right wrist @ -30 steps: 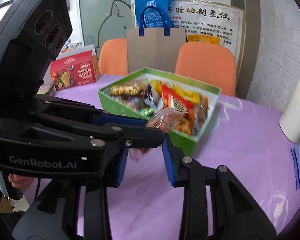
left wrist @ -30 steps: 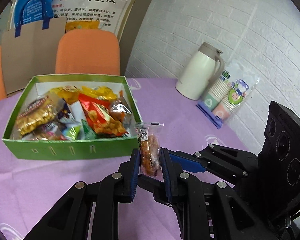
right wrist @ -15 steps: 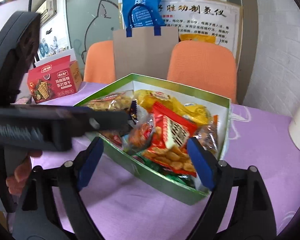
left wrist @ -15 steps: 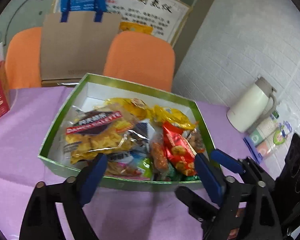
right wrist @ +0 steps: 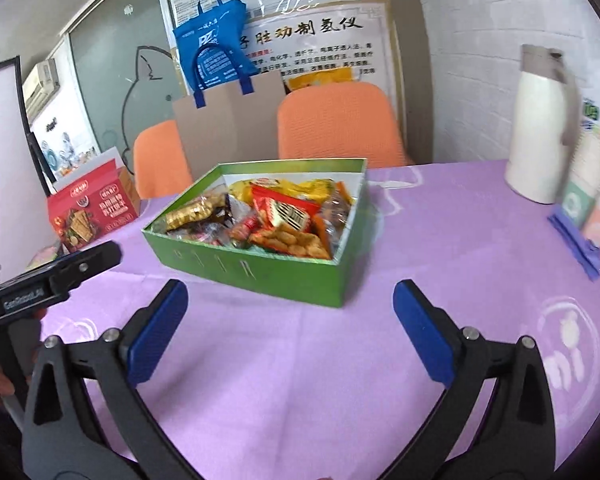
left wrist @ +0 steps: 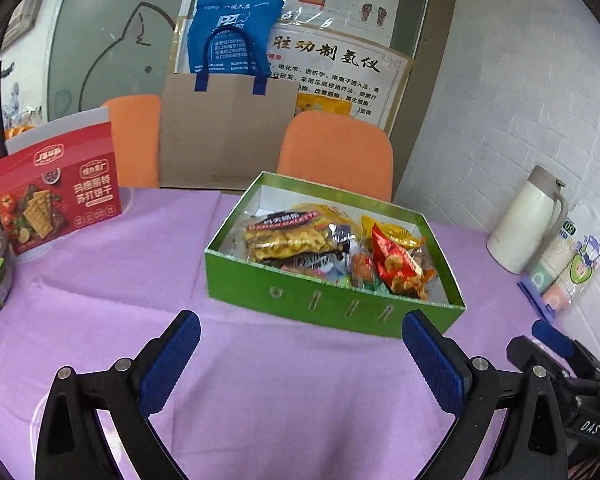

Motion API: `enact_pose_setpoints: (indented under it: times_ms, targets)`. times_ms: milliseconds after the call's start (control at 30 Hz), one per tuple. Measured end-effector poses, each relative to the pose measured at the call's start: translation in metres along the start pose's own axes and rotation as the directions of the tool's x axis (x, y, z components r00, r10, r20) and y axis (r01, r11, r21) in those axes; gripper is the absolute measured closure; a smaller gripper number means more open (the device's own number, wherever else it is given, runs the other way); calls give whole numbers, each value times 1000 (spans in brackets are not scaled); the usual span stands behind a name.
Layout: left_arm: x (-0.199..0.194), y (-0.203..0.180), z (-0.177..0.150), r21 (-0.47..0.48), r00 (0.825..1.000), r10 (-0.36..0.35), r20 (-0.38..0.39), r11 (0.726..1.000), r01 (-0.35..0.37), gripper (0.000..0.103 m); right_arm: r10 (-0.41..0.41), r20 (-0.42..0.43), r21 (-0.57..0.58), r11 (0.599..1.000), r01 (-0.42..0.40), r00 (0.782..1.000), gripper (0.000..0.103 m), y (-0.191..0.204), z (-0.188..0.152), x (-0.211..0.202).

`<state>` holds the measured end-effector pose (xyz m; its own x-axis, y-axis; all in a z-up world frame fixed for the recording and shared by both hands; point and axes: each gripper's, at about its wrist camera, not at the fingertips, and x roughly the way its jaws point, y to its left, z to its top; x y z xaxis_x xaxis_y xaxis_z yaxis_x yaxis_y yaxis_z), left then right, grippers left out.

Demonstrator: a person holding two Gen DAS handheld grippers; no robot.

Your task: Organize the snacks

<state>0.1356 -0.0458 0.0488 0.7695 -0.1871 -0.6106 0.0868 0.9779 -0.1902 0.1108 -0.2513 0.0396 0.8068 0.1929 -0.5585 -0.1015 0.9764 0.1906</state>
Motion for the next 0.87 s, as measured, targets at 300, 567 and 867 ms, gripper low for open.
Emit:
enact_pose_setpoints:
  times_ms: [300, 567, 867]
  targets:
    - [-35, -13, -56, 55, 988, 149, -25, 988, -148, 0, -74, -4, -26, 997, 74, 997, 1, 9, -37, -29]
    - [-53, -14, -67, 79, 980, 197, 1, 977, -197, 0, -87, 8, -49, 995, 87, 996, 1, 19, -49, -36]
    - [-66, -19, -72, 96, 980, 194, 44, 976, -197, 0, -102, 5, -35, 994, 102, 995, 1, 19, -55, -38]
